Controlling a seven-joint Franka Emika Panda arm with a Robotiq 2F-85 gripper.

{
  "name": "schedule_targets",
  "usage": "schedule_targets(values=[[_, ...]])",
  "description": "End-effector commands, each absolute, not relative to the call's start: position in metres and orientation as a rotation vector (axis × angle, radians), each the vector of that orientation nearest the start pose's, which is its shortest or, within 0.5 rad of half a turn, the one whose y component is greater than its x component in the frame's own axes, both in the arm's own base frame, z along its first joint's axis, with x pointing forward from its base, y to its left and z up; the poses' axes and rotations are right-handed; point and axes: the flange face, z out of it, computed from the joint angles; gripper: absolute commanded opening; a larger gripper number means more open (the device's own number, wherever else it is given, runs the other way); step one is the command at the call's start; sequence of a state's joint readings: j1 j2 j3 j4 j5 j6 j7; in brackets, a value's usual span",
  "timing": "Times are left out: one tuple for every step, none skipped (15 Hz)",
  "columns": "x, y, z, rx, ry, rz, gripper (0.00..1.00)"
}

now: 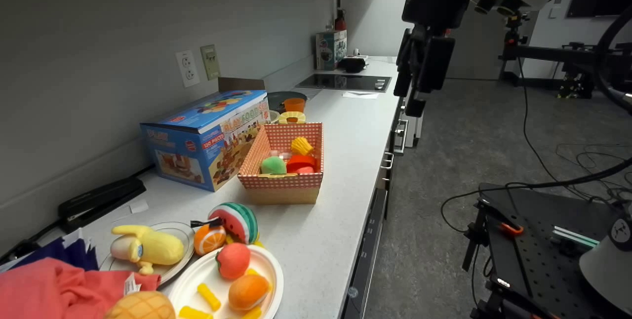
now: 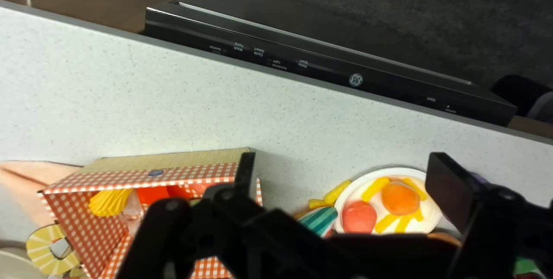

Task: Remove the green plushy from the box and put it on the counter

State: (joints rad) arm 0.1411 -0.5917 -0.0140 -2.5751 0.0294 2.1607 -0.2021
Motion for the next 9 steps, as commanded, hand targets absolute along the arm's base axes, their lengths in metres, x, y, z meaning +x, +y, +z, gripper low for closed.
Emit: schedule_targets(values=[[0.379, 0.05, 0.474, -3.063, -0.489, -0.276, 1.0], [0.387, 0.044, 0.473, -3.079, -0.484, -0.296, 1.0], [0.396, 0.037, 0.477, -3.1, -0.477, -0.316, 1.0], [0.404, 0.028, 0.477, -3.119, -0.474, -0.325, 1.0], [0.414, 0.017, 0.477, -3.138, -0.472, -0.34, 1.0], [0.424, 0.005, 0.477, -3.158, -0.465, -0.359, 1.0], [0.433, -0.003, 0.479, -3.169, -0.461, -0.375, 1.0], [0.444, -0.01, 0.477, -3.178, -0.454, -0.389, 1.0], [0.455, -0.015, 0.475, -3.178, -0.449, -0.404, 1.0]])
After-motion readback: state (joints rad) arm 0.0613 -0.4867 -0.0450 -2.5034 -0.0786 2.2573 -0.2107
